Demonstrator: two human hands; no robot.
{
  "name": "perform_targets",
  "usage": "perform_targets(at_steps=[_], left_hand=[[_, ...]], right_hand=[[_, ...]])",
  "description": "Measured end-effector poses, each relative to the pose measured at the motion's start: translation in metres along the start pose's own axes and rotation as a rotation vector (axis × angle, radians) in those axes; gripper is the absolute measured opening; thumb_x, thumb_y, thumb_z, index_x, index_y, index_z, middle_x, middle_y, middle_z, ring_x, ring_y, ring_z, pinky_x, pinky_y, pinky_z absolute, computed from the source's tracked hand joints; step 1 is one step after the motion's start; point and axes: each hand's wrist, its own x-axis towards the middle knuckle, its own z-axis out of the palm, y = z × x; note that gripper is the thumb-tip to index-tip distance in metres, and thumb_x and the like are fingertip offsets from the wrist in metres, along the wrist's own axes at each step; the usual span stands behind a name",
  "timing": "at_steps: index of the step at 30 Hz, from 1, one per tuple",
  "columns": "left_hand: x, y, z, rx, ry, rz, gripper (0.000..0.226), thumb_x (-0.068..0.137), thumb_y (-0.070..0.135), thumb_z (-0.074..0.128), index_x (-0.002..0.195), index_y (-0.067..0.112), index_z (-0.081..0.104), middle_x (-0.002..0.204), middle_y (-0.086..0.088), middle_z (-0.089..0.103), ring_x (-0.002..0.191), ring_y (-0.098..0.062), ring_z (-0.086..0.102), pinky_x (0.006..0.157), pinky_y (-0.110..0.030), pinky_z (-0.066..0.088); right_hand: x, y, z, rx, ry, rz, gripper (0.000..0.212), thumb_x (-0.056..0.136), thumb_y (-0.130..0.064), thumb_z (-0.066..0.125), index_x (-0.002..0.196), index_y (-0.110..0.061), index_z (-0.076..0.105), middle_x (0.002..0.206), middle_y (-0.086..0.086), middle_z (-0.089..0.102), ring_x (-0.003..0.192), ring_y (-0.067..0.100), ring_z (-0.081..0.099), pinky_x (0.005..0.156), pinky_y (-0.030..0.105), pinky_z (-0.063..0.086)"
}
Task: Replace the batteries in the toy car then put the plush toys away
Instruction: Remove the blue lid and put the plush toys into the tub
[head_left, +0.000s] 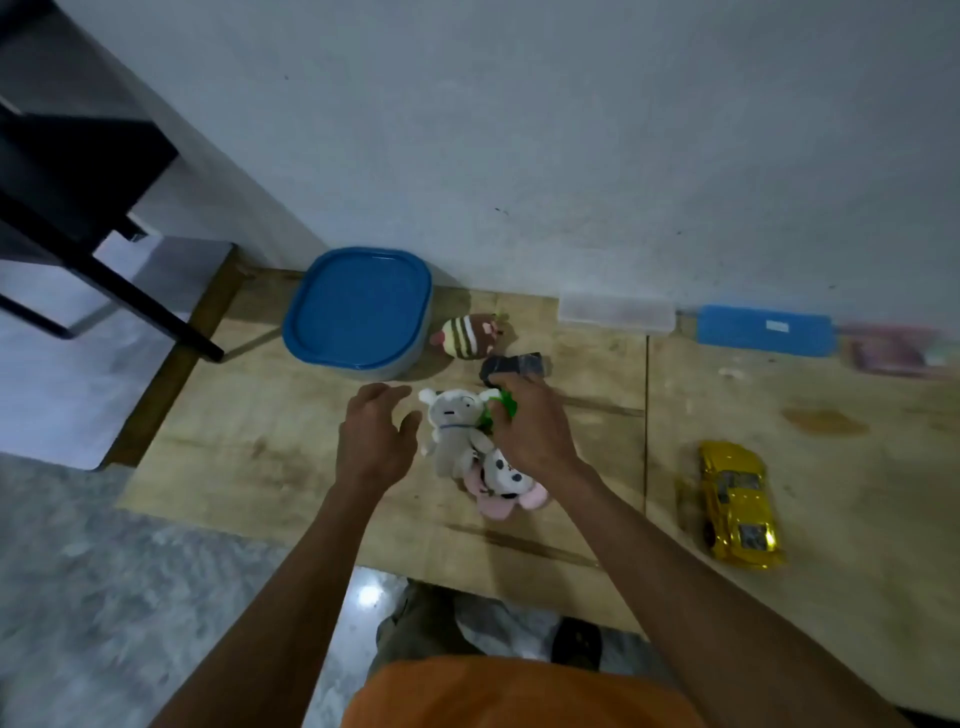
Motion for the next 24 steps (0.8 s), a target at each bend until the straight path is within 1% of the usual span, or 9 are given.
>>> perform_targets(at_steps=[3, 5, 10, 12, 14, 17, 19, 22, 24], left_hand=[[0.021, -0.034, -0.015, -0.029, 0.022, -0.085, 0.039, 0.093, 0.024, 0.069, 0.129, 0.011, 0.065, 0.132, -0.014, 0.061, 0.122, -0.032, 0.057, 0.101, -0.047, 0.049], [0.044, -0.058, -0.027, -0.064, 0.046, -0.100, 0.039, 0.093, 0.026, 0.069, 0.129, 0.011, 0.064, 0.132, -0.013, 0.060, 0.123, -0.032, 0.057, 0.101, -0.048, 0.049], [0.116, -0.116, -0.059, -0.084, 0.021, -0.183, 0.048, 0.096, 0.034, 0.063, 0.135, 0.007, 0.056, 0.133, -0.021, 0.057, 0.123, -0.039, 0.053, 0.098, -0.052, 0.050], [0.147, -0.133, -0.066, -0.096, -0.019, -0.173, 0.052, 0.096, 0.039, 0.061, 0.136, 0.007, 0.052, 0.132, -0.021, 0.055, 0.121, -0.042, 0.054, 0.093, -0.054, 0.052], [0.175, -0.141, -0.071, -0.132, -0.049, -0.196, 0.057, 0.097, 0.036, 0.061, 0.143, 0.006, 0.045, 0.140, -0.021, 0.048, 0.125, -0.041, 0.050, 0.097, -0.052, 0.048], [0.203, -0.147, -0.069, -0.187, -0.096, -0.220, 0.064, 0.098, 0.034, 0.062, 0.146, 0.000, 0.038, 0.145, -0.023, 0.043, 0.131, -0.040, 0.046, 0.099, -0.046, 0.044], [0.218, -0.152, -0.064, -0.265, -0.126, -0.263, 0.067, 0.096, 0.036, 0.065, 0.145, -0.002, 0.039, 0.143, -0.024, 0.047, 0.131, -0.041, 0.047, 0.098, -0.045, 0.046], [0.229, -0.160, -0.054, -0.399, -0.160, -0.265, 0.049, 0.093, 0.034, 0.070, 0.128, 0.002, 0.056, 0.122, -0.014, 0.064, 0.109, -0.031, 0.063, 0.079, -0.035, 0.051], [0.227, -0.159, -0.051, -0.493, -0.127, -0.255, 0.037, 0.091, 0.028, 0.073, 0.119, 0.008, 0.060, 0.112, -0.002, 0.065, 0.099, -0.020, 0.062, 0.077, -0.031, 0.052]], right_hand=[[0.027, -0.024, 0.032, 0.031, -0.005, 0.009, 0.036, 0.097, -0.013, 0.058, 0.132, -0.011, 0.060, 0.132, 0.012, 0.061, 0.122, 0.028, 0.056, 0.102, 0.037, 0.046], [0.049, -0.042, 0.053, 0.055, 0.030, 0.021, 0.035, 0.095, -0.009, 0.057, 0.130, -0.011, 0.062, 0.129, 0.013, 0.064, 0.118, 0.028, 0.058, 0.101, 0.037, 0.047], [0.104, -0.077, 0.100, 0.094, 0.128, 0.190, 0.028, 0.095, -0.009, 0.056, 0.123, -0.008, 0.062, 0.102, 0.005, 0.068, 0.093, 0.020, 0.062, 0.079, 0.030, 0.048], [0.125, -0.085, 0.118, 0.072, 0.165, 0.253, 0.022, 0.096, -0.015, 0.058, 0.117, -0.007, 0.059, 0.094, 0.009, 0.064, 0.087, 0.026, 0.060, 0.073, 0.031, 0.045], [0.142, -0.090, 0.132, 0.069, 0.201, 0.340, 0.028, 0.097, -0.020, 0.059, 0.121, -0.006, 0.055, 0.098, 0.016, 0.062, 0.092, 0.032, 0.059, 0.073, 0.034, 0.045], [0.156, -0.098, 0.147, 0.100, 0.241, 0.434, 0.045, 0.097, -0.021, 0.058, 0.139, -0.009, 0.044, 0.118, 0.015, 0.060, 0.109, 0.033, 0.057, 0.088, 0.042, 0.051], [0.161, -0.099, 0.155, 0.132, 0.256, 0.458, 0.042, 0.098, -0.020, 0.056, 0.137, -0.010, 0.045, 0.124, 0.014, 0.059, 0.114, 0.033, 0.056, 0.093, 0.041, 0.049], [0.168, -0.102, 0.165, 0.172, 0.280, 0.503, 0.041, 0.099, -0.019, 0.056, 0.138, -0.010, 0.047, 0.129, 0.013, 0.057, 0.118, 0.032, 0.055, 0.095, 0.037, 0.045], [0.169, -0.103, 0.170, 0.205, 0.310, 0.520, 0.044, 0.099, -0.018, 0.057, 0.140, -0.012, 0.045, 0.132, 0.012, 0.056, 0.120, 0.029, 0.054, 0.099, 0.038, 0.045]])
